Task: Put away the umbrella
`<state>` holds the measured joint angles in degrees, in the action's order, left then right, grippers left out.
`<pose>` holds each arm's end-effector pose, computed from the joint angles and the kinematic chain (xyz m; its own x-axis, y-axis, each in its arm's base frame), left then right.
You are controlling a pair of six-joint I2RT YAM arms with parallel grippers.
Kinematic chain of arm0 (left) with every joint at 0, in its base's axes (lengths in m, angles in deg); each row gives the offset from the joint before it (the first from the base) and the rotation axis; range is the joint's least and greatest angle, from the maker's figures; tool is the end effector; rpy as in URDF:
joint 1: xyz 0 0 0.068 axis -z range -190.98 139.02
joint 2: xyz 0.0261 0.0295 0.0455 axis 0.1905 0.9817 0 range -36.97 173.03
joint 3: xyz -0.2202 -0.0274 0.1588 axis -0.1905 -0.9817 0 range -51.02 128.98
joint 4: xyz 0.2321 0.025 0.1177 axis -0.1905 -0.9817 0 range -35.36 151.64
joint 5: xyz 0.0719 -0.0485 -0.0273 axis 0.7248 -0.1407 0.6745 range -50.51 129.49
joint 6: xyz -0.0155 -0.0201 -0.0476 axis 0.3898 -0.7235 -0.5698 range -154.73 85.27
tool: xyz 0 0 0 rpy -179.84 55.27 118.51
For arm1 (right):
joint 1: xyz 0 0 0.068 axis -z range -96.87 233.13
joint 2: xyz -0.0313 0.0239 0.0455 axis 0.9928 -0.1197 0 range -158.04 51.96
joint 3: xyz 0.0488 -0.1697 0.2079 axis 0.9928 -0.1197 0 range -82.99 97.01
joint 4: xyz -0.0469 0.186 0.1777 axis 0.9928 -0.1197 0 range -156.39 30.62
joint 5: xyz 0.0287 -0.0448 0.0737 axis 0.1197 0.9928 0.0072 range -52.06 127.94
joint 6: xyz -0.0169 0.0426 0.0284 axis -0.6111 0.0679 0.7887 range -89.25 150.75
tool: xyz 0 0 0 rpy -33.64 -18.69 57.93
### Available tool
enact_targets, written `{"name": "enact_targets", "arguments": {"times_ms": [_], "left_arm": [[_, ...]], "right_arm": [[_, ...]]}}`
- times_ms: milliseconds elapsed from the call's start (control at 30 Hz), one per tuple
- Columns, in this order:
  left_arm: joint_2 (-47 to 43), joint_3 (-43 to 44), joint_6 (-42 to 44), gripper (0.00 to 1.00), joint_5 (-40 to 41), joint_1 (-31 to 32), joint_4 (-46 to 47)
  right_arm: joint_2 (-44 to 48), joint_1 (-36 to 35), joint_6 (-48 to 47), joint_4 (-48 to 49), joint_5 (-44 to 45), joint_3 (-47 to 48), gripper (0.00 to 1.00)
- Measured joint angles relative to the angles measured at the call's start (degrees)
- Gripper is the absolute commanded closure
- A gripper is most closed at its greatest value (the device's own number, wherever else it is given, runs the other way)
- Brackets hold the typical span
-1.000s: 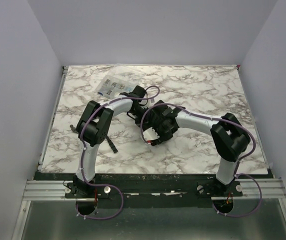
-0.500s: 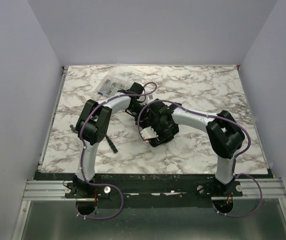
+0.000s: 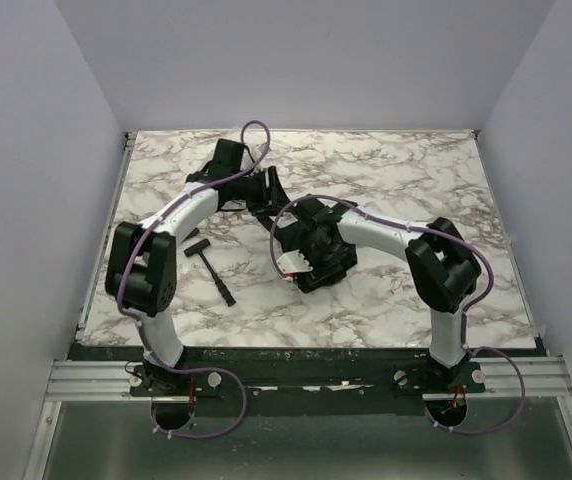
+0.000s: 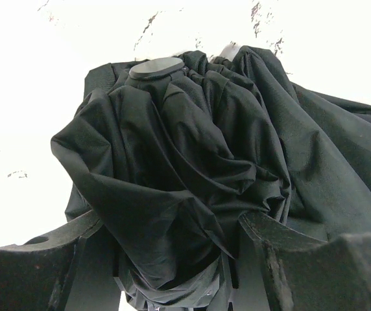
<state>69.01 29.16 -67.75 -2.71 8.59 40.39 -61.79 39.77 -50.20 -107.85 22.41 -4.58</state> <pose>0.3762 -0.1592 0.2413 -0.9485 -0.0912 -0.3035 0.1939 0.5903 -0.7835 0.2643 0.2628 0.1546 0.5602 -0.7797 -0.2797 -0.8212 -0.5669 -0.0646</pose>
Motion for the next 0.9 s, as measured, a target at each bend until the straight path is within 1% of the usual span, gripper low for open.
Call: {"name": "enact_targets", "arguments": {"times_ms": [100, 167, 200, 233, 300, 333, 467, 500, 567, 633, 733, 800, 900], "left_arm": [[-7.4, -5.6, 0.9, 0.48, 4.8, -2.7, 3.3], [-12.6, -9.5, 2.4, 0.43, 8.5, -4.5, 5.6], [-15.7, -11.6, 3.3, 0.37, 10.5, -5.4, 6.8], [-18.6, -13.6, 4.4, 0.29, 12.5, -6.4, 8.0], [-24.1, -17.1, 6.5, 0.03, 15.6, -8.0, 10.6], [-27.7, -19.6, 7.5, 0.01, 17.1, -8.9, 12.6], [-43.1, -33.4, 9.8, 0.01, 21.1, -12.3, 25.5], [-45.2, -35.8, 9.9, 0.01, 21.0, -12.9, 28.2], [-51.0, -43.5, 10.7, 0.03, 19.0, -14.3, 36.2], [-55.5, -49.9, 12.0, 0.03, 15.0, -14.5, 42.1], [-59.5, -55.3, 16.5, 0.05, 9.3, -10.7, 45.5], [-62.8, -57.4, 21.9, 0.07, 7.8, -5.3, 44.0], [-66.9, -58.6, 29.2, 0.07, 6.9, 3.5, 39.8]], "right_arm": [[-0.6, 0.0, 0.1, -0.9, 0.0, 0.9, 0.46], [-1.1, 0.0, 0.5, -1.8, -0.1, 1.7, 0.46], [-1.4, 0.0, 0.7, -2.3, -0.3, 2.1, 0.47], [-1.7, 0.1, 1.0, -2.8, -0.5, 2.6, 0.49], [-2.5, 0.2, 2.0, -3.8, -1.0, 3.8, 0.5], [-2.9, 0.3, 2.7, -4.3, -1.4, 4.4, 0.5], [-4.0, 0.9, 6.2, -5.3, -3.4, 6.1, 0.5], [-4.3, 1.1, 7.3, -5.5, -4.1, 6.6, 0.5], [-5.1, 1.7, 9.6, -6.1, -5.8, 7.6, 0.51], [-6.2, 2.8, 11.9, -7.2, -8.3, 9.1, 0.51], [-7.2, 4.6, 14.6, -7.9, -12.3, 10.3, 0.5], [-7.5, 5.7, 16.7, -7.8, -14.6, 10.3, 0.5], [-8.0, 6.8, 19.9, -7.5, -17.5, 10.5, 0.5]]}}
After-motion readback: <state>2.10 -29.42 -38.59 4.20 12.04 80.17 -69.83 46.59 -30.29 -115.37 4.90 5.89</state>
